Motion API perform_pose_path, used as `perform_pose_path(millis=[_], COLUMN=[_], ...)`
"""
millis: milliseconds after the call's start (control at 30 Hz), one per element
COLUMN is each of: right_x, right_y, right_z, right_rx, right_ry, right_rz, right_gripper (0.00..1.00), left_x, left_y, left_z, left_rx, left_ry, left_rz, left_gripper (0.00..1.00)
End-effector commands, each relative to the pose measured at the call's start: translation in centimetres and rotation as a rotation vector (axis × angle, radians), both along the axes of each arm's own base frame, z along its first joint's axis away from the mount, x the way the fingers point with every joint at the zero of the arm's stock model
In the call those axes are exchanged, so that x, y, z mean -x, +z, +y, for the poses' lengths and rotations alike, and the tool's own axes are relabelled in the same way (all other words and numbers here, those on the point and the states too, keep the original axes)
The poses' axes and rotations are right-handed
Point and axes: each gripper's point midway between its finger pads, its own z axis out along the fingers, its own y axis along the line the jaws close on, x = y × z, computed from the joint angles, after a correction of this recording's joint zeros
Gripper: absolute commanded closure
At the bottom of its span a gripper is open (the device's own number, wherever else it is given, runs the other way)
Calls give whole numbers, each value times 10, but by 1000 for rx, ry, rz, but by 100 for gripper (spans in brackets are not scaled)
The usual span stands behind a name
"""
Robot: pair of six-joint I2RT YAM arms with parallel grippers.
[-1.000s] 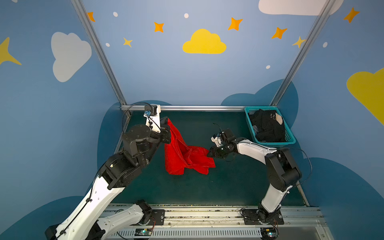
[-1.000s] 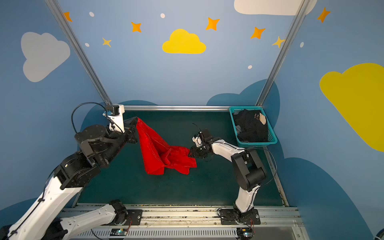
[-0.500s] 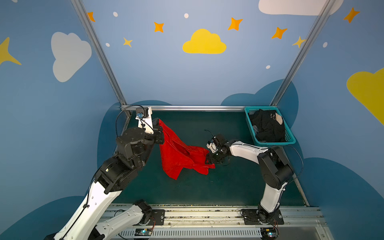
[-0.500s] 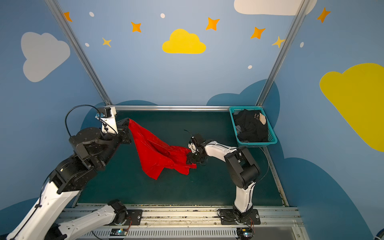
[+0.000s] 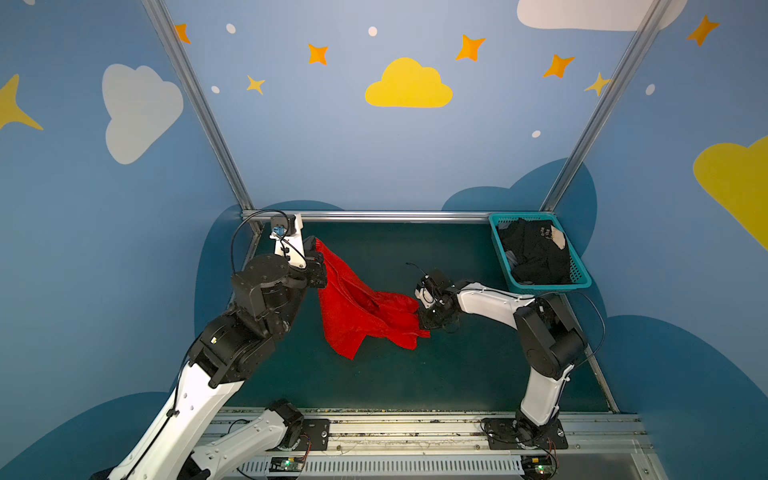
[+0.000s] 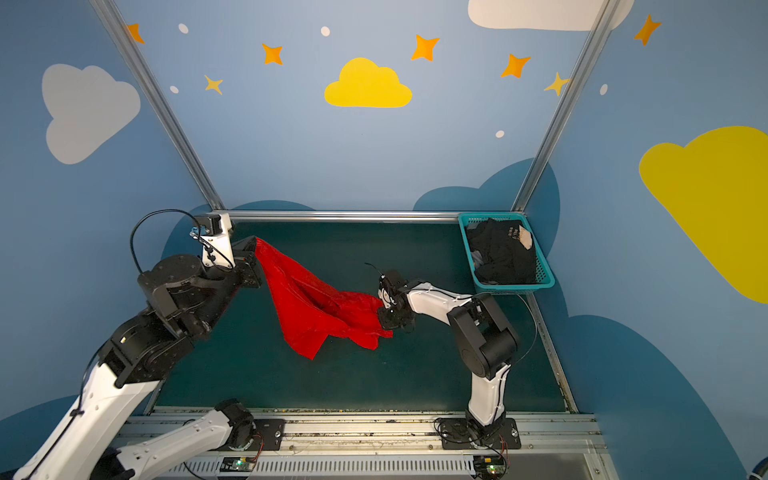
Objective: Fold and stack the t-shirts
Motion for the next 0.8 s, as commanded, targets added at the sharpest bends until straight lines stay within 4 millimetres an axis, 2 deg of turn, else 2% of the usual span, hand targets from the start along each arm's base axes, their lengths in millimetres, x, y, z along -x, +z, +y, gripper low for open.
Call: perform_pose_path(millis=[0, 167, 300, 400, 533, 767], right_x=[15, 9, -1, -15, -35, -52], right_y=[-8, 12, 43, 81, 143, 238], right_z=[-10, -11, -20, -33, -59, -95], right_rx=[54, 29, -8, -51, -110, -143], right_ry=[8, -1, -35, -80, -155, -245], right_rz=[53, -1, -84, -190, -358, -641], right_gripper=[100, 100, 100, 100, 100, 100], left_x=[0, 0, 3, 6, 10, 14], left_y=[3, 2, 5, 9, 11, 14], left_z=[5, 6, 9, 13, 15, 16], left_rx=[-1, -4, -12, -10, -4, -4], left_ry=[20, 21, 28, 33, 31, 17], left_rz=[-19, -17, -27, -38, -52, -68], left_gripper=[95, 95, 95, 95, 95, 95])
